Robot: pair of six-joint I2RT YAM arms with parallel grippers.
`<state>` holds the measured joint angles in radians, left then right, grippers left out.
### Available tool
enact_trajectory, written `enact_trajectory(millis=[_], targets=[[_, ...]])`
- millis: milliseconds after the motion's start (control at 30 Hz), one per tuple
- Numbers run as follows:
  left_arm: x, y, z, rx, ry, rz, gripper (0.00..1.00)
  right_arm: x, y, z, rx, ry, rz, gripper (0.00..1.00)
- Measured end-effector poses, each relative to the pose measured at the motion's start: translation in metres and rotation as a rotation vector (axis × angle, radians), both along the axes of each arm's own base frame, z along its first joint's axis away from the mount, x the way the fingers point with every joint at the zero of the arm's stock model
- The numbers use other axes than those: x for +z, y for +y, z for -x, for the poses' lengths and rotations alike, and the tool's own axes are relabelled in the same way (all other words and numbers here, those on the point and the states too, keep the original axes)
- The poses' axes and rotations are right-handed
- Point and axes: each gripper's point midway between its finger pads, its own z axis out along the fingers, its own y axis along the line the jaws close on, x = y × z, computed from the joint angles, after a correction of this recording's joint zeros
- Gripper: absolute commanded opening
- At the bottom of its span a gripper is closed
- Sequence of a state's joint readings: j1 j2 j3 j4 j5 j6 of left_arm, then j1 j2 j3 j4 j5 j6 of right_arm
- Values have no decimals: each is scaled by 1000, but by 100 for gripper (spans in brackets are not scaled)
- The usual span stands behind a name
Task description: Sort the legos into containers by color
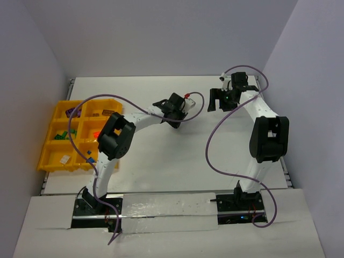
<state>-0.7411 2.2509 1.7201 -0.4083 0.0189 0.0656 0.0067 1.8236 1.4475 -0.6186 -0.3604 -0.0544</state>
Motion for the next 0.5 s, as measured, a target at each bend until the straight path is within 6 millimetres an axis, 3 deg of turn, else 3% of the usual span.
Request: enact_trajectory(millis=[200, 267, 367, 500], targets=[[8, 28, 18, -1, 77, 11, 8, 2, 5, 1, 13, -1, -25, 100], [26, 50, 27, 8, 105, 40, 7, 3, 8, 1, 22, -1, -42, 100], [79, 82, 29, 23, 84, 138, 6, 5, 12, 2, 33, -4, -61, 100], [166, 147, 29, 53, -30, 287, 5, 8, 16, 6, 48, -7, -83, 100]])
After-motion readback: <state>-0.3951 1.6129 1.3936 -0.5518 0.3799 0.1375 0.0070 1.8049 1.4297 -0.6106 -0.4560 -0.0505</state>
